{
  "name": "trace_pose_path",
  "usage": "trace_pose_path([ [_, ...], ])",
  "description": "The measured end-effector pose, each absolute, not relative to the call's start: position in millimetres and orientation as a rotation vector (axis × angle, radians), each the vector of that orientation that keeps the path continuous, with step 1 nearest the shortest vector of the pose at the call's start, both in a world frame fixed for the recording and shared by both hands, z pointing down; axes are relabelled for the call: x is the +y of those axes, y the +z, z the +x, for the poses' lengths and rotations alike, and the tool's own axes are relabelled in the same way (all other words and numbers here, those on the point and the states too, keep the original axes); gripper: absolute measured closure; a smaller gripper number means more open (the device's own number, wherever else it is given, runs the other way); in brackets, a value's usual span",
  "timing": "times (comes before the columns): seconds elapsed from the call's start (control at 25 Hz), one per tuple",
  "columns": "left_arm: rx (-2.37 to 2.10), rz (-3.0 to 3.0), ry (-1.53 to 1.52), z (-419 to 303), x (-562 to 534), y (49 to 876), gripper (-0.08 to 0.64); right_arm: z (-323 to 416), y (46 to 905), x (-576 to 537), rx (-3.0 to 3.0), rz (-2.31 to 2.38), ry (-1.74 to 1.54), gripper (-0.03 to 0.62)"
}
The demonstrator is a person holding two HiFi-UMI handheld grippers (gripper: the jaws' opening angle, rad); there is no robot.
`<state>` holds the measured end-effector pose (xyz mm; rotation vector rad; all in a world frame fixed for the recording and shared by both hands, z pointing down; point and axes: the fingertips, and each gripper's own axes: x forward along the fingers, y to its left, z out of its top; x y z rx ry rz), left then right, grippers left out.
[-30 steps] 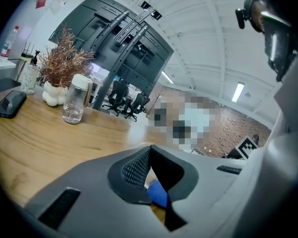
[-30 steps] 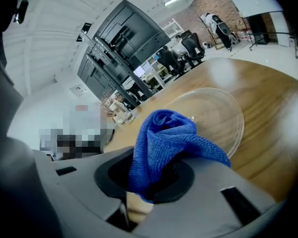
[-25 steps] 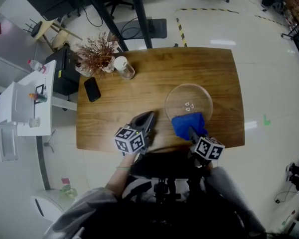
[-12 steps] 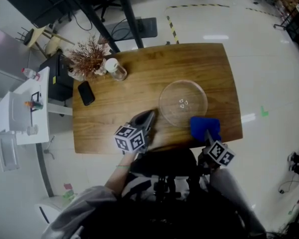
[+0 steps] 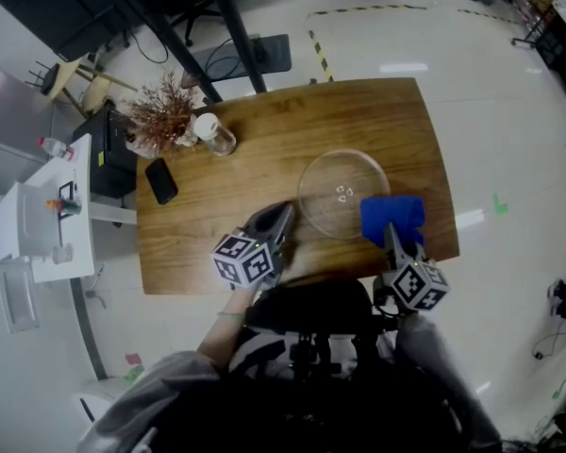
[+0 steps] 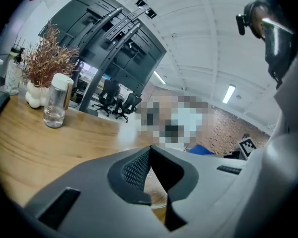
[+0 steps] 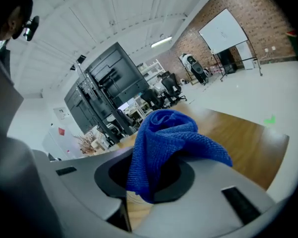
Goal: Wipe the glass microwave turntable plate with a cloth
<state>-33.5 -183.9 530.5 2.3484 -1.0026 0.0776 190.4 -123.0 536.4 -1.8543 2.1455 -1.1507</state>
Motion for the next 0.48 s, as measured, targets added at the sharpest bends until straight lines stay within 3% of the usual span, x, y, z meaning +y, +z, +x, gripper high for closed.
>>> trace_pose_path([
  [0.48,-0.940,2.429,0.017,-17,-194,496,0.560,139,436,-175,2.355,-1.805,-0.697,0.514],
])
